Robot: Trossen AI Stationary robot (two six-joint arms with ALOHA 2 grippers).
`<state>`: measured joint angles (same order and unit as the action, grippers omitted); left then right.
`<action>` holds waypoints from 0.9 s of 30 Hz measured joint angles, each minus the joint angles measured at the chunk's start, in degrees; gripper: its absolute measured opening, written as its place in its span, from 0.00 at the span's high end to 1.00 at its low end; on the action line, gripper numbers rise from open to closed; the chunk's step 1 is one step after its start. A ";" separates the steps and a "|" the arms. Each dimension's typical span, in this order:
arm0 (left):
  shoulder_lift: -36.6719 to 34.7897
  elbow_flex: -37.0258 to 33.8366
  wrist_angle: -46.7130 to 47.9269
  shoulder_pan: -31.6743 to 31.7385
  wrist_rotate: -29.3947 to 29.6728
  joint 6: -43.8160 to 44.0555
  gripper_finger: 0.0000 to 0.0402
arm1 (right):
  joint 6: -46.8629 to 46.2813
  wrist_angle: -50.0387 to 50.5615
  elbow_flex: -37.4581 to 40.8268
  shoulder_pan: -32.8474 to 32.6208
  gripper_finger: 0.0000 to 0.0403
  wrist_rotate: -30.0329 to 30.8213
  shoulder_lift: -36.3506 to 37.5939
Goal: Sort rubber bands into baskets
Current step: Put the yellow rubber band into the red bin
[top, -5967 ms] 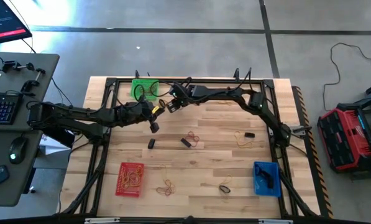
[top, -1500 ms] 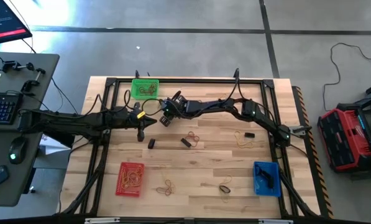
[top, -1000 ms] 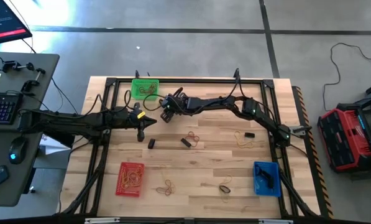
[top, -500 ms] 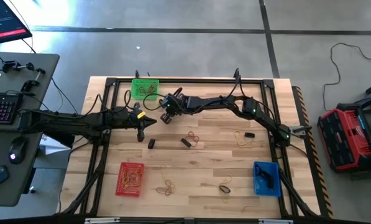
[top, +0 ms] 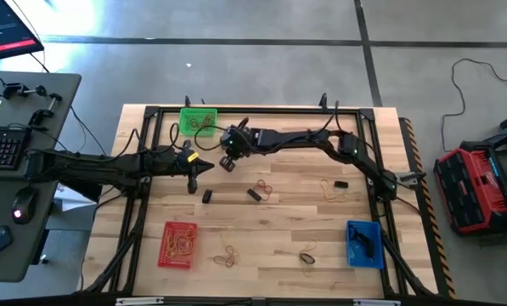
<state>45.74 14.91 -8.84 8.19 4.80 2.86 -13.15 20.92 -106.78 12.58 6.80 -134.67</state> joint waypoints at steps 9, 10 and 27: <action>0.00 0.01 -0.01 0.00 0.20 0.05 0.99 | 1.72 4.24 -0.07 0.21 0.98 0.56 2.32; 0.00 0.01 -0.02 0.02 0.21 0.05 0.99 | 1.00 5.23 0.03 0.28 0.96 0.60 2.08; 0.00 0.01 0.11 -0.04 0.17 0.01 0.99 | -2.85 0.70 0.04 0.79 0.52 5.86 -3.72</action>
<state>45.74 14.92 -8.73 8.14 4.97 2.87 -15.99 21.63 -106.74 13.37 12.65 -138.38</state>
